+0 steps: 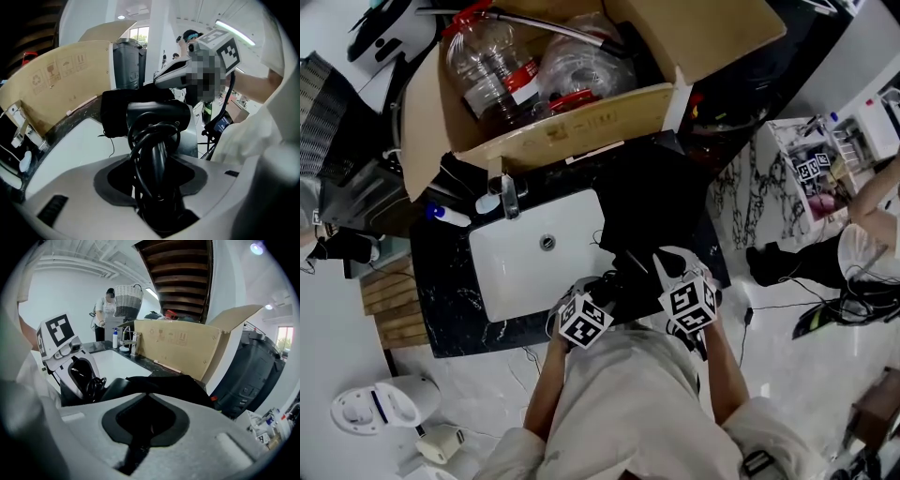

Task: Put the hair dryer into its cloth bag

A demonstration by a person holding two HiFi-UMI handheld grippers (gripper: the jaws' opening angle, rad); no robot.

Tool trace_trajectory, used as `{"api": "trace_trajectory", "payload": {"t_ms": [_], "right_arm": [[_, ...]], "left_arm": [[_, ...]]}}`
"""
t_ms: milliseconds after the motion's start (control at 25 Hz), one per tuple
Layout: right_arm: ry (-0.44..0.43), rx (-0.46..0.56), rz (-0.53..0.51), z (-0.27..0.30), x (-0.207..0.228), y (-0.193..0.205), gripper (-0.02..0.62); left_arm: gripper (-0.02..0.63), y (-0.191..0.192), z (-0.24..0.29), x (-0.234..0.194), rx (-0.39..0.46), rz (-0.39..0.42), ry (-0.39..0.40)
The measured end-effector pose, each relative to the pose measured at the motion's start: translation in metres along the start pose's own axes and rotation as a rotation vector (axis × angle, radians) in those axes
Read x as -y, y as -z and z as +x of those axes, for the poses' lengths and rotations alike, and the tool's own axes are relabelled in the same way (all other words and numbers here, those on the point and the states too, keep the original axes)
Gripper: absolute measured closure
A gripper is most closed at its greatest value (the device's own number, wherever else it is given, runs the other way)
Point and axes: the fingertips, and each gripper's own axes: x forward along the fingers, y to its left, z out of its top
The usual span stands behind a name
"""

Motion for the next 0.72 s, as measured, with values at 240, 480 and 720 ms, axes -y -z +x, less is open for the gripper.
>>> {"api": "trace_trajectory", "payload": {"t_ms": [240, 480, 720], "right_arm": [[-0.019, 0.022, -0.006, -0.009, -0.002, -0.002, 0.578], [-0.051, 0.035, -0.008, -0.012, -0.007, -0.002, 0.578], [-0.073, 0.048, -0.012, -0.012, -0.011, -0.002, 0.578]], "left_arm": [[0.399, -0.014, 0.009, -0.007, 0.009, -0.033, -0.034], [0.399, -0.027, 0.018, -0.013, 0.017, -0.087, -0.064], [0.399, -0.042, 0.031, -0.02, 0.035, -0.143, -0.09]]}}
